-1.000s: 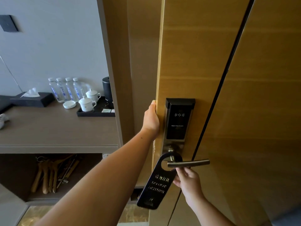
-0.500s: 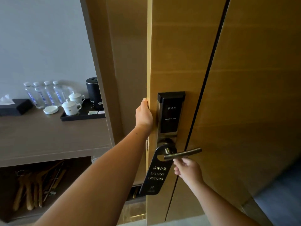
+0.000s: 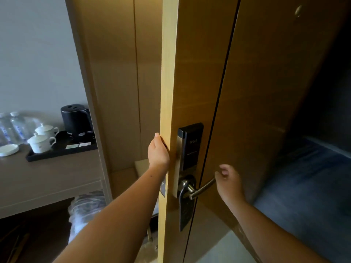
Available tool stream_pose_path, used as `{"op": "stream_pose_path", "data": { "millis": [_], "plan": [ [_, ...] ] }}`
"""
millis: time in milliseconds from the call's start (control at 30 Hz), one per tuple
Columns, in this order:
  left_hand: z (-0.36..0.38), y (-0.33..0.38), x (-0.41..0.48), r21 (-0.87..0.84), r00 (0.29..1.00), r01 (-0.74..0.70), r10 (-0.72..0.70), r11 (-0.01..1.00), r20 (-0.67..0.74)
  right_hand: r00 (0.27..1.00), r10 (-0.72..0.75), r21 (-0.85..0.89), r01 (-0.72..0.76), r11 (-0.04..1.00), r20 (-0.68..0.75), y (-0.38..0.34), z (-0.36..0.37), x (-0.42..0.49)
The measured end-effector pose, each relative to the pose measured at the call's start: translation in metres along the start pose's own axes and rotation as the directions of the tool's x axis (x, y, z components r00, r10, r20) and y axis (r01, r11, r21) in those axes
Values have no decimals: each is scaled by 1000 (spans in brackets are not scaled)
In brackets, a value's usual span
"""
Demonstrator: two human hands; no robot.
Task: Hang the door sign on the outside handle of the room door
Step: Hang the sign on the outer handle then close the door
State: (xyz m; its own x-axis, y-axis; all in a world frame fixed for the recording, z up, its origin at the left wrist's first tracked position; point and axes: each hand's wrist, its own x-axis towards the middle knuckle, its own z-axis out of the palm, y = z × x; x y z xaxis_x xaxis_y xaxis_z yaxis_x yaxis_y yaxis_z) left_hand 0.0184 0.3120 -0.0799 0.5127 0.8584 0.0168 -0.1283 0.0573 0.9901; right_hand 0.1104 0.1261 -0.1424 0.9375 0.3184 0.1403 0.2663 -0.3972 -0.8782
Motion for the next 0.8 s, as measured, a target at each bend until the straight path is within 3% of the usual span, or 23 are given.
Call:
{"op": "stream_pose_path", "data": {
  "millis": [167, 333, 467, 533, 633, 700, 800],
  "plan": [
    [14, -10, -58, 67, 999, -53, 53, 996, 1, 990, -138, 33, 137, 990, 37, -19, -24, -73],
    [30, -14, -103, 138, 960, -136, 96, 981, 264, 988, 1, 267, 41, 963, -154, -25, -59, -110],
    [66, -7, -109, 245, 857, -302, 149, 921, 494, 948, 83, 342, 29, 939, -307, -18, -107, -120],
    [89, -10, -111, 329, 743, -410, 102, 851, 661, 928, 169, 435, -8, 900, -332, -12, -133, -119],
    [119, -28, -126, 387, 449, -680, -64, 623, 891, 861, 359, 576, -98, 811, -359, -2, -166, -122],
    [135, -46, -143, 300, 275, -840, -122, 453, 954, 802, 463, 682, -98, 725, -377, 8, -183, -130],
    [163, -60, -165, 67, 61, -949, -31, 309, 998, 745, 505, 714, -57, 698, -435, 22, -211, -144]
  ]
}}
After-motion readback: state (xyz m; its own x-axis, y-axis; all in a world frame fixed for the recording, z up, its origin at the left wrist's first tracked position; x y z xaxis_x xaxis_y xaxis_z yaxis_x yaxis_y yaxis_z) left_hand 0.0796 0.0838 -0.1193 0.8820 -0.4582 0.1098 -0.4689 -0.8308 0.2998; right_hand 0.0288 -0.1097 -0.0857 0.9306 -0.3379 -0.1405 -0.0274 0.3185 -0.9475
